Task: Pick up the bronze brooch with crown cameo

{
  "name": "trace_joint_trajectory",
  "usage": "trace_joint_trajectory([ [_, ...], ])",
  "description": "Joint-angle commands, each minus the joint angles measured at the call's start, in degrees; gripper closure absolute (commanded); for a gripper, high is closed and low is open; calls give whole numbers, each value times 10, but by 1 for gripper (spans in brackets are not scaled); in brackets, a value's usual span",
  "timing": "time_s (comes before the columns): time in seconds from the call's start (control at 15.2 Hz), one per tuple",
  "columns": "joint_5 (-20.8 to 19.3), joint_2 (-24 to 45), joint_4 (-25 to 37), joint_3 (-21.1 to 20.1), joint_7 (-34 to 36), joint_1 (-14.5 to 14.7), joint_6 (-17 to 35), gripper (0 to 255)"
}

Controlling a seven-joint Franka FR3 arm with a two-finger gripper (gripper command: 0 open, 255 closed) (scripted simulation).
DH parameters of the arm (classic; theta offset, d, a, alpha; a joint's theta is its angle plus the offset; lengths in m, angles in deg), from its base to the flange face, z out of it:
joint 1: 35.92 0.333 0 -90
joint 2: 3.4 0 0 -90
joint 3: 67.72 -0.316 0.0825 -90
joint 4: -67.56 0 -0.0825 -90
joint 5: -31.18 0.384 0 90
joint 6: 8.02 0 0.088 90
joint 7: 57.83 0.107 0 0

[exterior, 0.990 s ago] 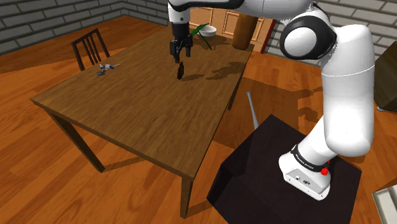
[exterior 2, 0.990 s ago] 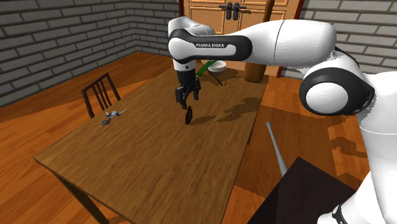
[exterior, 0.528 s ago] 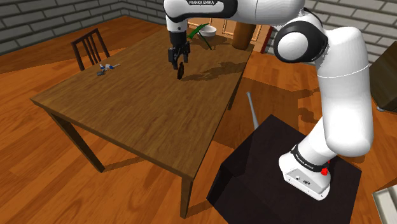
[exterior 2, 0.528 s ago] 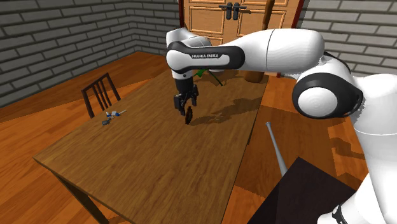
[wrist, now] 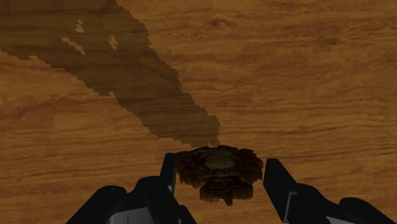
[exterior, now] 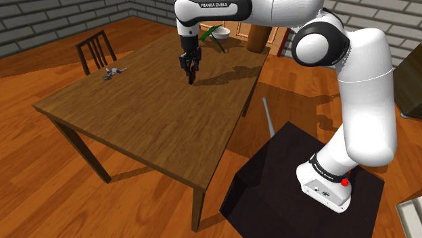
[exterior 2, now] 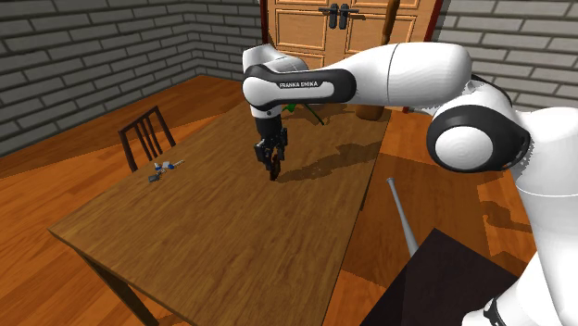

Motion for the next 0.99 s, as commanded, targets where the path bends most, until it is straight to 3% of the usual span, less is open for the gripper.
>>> trace_joint_trajectory([
  [0.0,0,0,-1,0,0,0,0,255],
  [0.26,0,0,-2,0,0,0,1,255],
  [0.92,0,13,97,0,2,1,-85,255],
])
